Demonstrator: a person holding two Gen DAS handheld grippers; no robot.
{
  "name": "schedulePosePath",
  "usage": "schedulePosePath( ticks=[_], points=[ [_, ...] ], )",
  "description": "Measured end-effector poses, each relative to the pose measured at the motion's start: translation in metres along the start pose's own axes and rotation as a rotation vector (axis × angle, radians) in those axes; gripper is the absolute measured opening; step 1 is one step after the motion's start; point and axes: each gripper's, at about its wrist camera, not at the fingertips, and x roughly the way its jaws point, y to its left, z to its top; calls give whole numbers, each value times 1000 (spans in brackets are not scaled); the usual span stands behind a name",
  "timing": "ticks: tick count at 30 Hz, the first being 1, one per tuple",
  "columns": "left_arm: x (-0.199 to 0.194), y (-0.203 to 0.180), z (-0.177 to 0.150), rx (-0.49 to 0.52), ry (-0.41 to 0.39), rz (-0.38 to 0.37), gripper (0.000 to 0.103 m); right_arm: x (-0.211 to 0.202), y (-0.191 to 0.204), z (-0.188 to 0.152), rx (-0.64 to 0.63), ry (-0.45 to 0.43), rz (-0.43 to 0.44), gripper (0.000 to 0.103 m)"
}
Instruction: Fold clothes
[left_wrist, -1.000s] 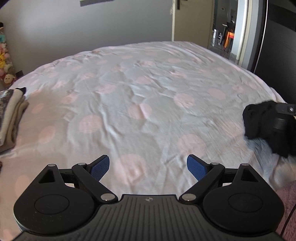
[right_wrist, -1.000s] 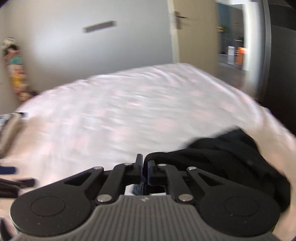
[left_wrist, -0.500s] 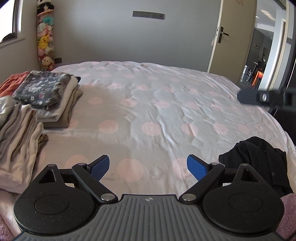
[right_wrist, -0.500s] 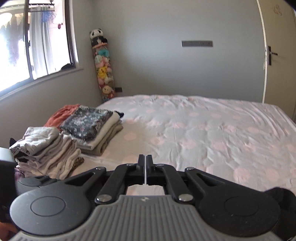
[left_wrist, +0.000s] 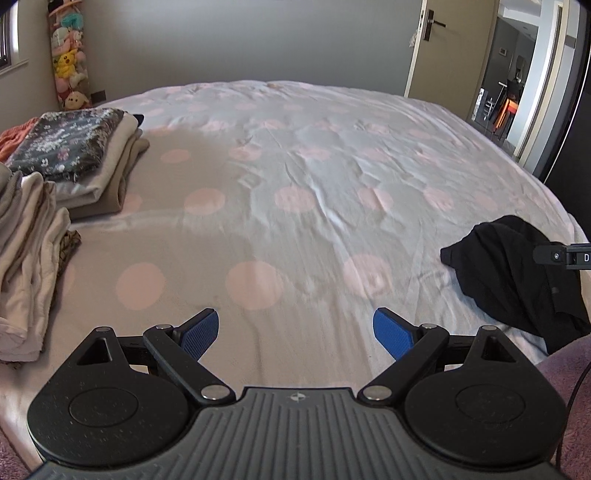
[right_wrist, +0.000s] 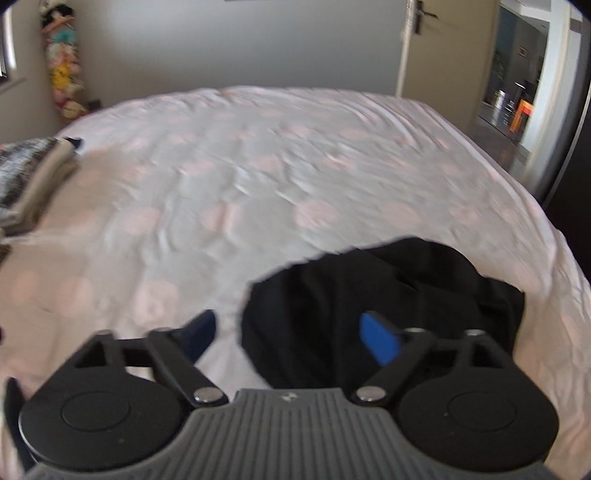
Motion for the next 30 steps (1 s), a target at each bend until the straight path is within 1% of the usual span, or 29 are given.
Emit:
schedulePosePath(
  ticks=[3,9,13,14,17,19,21,22,23,24,30],
  points=[
    [13,1,-2,-10,31,8,92,29,-6,-5,-16,74,-23,92],
    [38,4,-4,-14,83,47,92,89,-12,-10,-56,185,-166,92],
    [59,9,-8,-39,136,60,92,119,-26,-18,29,296,-144,92],
    [65,10,-9,-47,152,64,92,124,-28,-20,42,316,-140,91],
    [74,12,-11,-56,175,62,92,133,-33,-23,78,342,-110,80],
    [76,13,-11,-60,178,62,92,132,-34,-23,85,334,-104,68],
    [75,15,-11,-65,175,61,92,130,-33,-22,81,320,-105,48],
    [73,16,-11,-69,172,61,92,128,-32,-22,74,310,-106,40],
    [72,18,-10,-72,168,62,92,124,-30,-21,67,297,-101,17],
    [69,19,-10,-76,162,62,92,121,-28,-21,61,284,-95,7],
    [49,22,-8,-79,123,65,92,77,12,-3,16,144,36,3]
  ],
)
